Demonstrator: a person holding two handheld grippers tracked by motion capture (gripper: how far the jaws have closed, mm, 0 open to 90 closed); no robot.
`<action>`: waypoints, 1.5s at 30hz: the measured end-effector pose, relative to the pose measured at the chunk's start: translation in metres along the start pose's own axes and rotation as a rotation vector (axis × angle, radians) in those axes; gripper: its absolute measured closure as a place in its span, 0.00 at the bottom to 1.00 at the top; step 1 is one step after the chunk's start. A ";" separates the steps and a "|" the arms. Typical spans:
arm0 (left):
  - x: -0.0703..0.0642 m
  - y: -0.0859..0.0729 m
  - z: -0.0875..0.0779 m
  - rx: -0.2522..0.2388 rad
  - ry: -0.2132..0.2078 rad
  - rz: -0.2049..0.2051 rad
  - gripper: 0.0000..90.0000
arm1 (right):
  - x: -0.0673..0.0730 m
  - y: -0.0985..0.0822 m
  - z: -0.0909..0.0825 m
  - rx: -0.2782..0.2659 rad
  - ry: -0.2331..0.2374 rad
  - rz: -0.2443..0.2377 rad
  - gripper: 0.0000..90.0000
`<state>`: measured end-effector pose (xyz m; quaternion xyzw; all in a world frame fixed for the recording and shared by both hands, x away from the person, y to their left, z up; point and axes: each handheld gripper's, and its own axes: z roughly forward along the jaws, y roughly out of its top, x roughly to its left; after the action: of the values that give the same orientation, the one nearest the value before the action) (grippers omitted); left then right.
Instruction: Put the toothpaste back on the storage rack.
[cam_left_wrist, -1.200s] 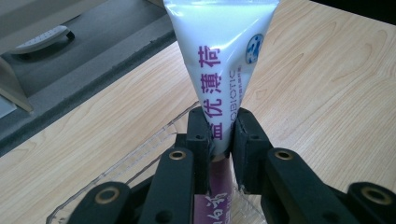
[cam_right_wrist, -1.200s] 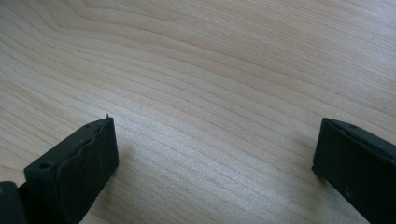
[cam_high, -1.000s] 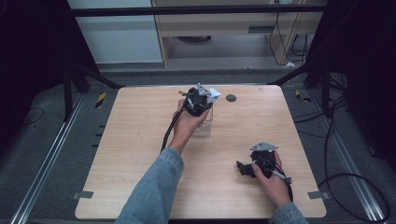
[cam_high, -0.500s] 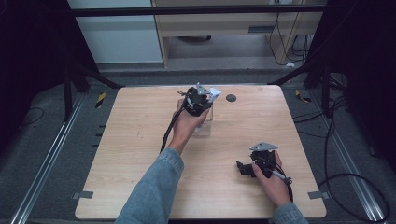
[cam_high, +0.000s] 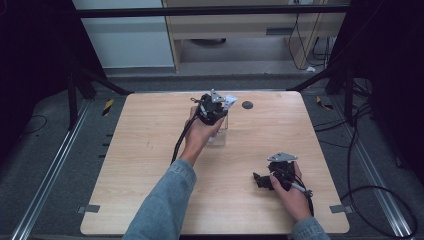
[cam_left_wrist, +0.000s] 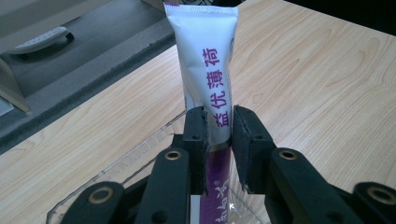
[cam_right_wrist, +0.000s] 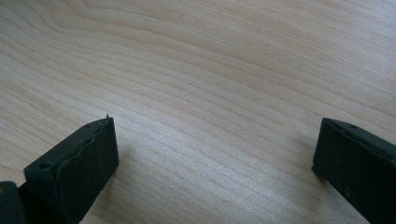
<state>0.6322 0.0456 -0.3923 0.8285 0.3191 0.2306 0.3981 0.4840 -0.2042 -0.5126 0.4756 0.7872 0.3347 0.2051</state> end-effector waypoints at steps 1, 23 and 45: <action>0.000 0.000 0.000 0.002 -0.002 0.005 0.84 | 0.000 0.000 0.000 0.000 0.000 0.000 0.00; -0.003 0.000 -0.007 -0.017 -0.015 0.011 0.83 | 0.000 0.000 0.000 0.000 0.000 0.001 0.00; -0.010 0.004 -0.026 -0.028 -0.012 0.061 0.49 | 0.000 0.000 0.000 -0.001 0.000 -0.001 0.00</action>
<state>0.6105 0.0498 -0.3756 0.8335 0.2882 0.2422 0.4045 0.4841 -0.2042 -0.5127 0.4753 0.7873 0.3348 0.2054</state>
